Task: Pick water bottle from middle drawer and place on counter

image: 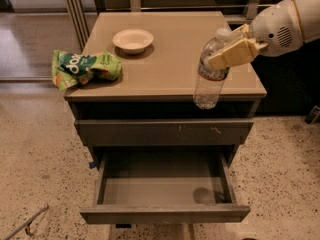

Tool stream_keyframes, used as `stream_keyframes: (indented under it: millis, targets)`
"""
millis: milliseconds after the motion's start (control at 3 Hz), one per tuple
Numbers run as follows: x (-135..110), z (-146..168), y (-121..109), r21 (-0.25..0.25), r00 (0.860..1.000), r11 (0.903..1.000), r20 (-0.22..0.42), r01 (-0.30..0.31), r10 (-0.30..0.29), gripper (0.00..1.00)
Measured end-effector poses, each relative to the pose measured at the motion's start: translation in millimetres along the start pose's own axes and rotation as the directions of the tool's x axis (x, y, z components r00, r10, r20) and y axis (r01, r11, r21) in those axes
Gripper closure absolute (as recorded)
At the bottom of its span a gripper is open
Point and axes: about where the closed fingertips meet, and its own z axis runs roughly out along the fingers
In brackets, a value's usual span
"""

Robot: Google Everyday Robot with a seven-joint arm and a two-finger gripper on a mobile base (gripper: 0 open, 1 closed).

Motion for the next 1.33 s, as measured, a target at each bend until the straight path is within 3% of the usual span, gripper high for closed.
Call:
stream_keyframes:
  millis: [667,1333]
  targets:
    - [-12.4,8.4,-59.2,0.033,0.999,0.9982,-0.006,-0.05,0.051,1.0]
    - [-14.8,37.3,-110.1,0.047,0.997,0.9965,0.021,-0.07,0.069,1.0]
